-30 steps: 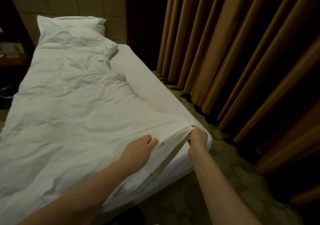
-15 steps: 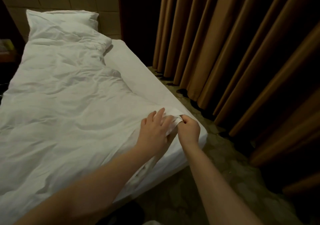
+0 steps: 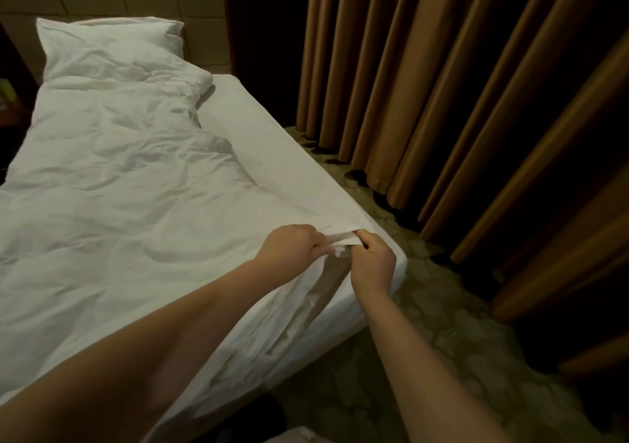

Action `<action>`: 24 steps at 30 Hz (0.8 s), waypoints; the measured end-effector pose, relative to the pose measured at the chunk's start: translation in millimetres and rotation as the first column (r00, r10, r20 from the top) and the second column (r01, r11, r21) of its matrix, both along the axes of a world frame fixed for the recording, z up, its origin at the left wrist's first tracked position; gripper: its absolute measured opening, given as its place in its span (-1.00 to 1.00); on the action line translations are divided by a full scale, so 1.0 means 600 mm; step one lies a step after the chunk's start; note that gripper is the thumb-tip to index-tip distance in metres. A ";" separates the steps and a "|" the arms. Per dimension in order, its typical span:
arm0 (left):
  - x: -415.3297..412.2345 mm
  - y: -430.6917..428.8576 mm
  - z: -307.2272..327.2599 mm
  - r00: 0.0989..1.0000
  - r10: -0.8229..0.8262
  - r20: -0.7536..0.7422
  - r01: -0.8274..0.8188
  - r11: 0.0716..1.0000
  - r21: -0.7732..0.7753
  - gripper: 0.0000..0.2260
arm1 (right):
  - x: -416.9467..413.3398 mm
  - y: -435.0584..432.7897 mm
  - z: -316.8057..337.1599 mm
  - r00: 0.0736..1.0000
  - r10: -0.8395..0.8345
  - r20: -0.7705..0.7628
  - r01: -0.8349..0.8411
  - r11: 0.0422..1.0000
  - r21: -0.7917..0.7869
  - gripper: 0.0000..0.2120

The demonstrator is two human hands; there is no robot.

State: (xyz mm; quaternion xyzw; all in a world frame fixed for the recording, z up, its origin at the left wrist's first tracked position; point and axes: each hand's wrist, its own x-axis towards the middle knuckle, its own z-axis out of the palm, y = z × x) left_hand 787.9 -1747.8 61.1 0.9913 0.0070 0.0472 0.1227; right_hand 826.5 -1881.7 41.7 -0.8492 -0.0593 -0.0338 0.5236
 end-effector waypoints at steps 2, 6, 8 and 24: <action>0.002 0.001 0.003 1.000 0.004 0.019 -0.004 1.000 -0.015 -0.61 | 0.006 0.001 0.000 1.000 0.003 -0.019 -0.003 1.000 0.019 -0.75; 0.011 0.009 0.009 0.971 0.060 0.231 -0.048 0.997 -0.059 -0.67 | 0.013 0.000 -0.001 0.989 0.113 0.098 -0.102 0.988 -0.113 -0.76; 0.018 0.019 0.018 0.923 0.082 0.375 -0.043 0.993 -0.112 -0.69 | 0.011 0.004 -0.009 0.969 0.220 0.112 -0.187 0.950 -0.249 -0.76; 0.050 0.026 0.041 0.902 0.083 0.424 -0.039 0.993 -0.111 -0.67 | -0.016 -0.003 -0.134 0.925 0.286 -0.250 -0.330 0.930 -0.160 -0.72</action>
